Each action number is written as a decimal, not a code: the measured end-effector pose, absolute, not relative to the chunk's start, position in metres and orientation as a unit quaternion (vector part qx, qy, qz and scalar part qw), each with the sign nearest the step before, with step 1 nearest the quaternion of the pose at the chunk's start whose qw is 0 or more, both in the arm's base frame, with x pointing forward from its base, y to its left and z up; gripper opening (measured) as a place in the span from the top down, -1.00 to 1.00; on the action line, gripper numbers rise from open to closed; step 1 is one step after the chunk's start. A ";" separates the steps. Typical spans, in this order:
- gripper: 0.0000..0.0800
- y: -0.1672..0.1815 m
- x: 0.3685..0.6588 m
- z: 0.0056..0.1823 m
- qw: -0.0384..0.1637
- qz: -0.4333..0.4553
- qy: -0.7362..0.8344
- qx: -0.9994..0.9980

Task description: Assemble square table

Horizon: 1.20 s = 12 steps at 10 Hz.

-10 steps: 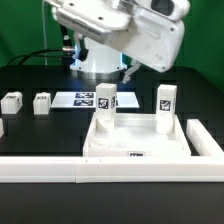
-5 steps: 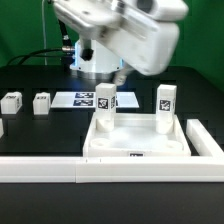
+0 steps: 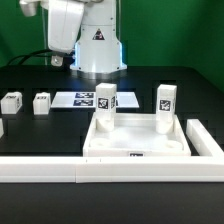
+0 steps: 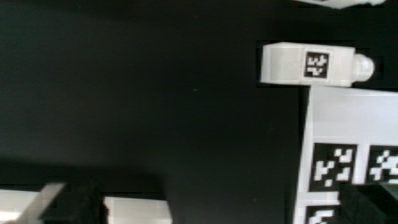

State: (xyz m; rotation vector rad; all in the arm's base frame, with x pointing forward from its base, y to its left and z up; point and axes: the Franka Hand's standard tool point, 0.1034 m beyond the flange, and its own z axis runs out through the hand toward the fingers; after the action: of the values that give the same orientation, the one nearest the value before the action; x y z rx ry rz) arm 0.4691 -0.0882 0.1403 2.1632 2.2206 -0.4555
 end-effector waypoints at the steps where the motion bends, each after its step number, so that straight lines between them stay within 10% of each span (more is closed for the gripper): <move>1: -0.62 -0.089 0.469 0.140 0.008 -0.146 0.688 0.711; 7: -0.62 -0.121 0.406 0.089 0.050 -0.120 0.381 0.916; 12: -0.62 -0.113 0.412 0.089 0.053 -0.104 0.233 0.966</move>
Offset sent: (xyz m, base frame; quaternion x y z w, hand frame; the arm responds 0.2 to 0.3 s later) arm -0.0501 -0.0369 -0.0240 -0.0861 0.0184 0.3253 0.9415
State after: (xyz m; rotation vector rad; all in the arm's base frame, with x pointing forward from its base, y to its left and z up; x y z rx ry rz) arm 0.4123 -0.1130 0.0891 2.9344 0.7068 -0.3167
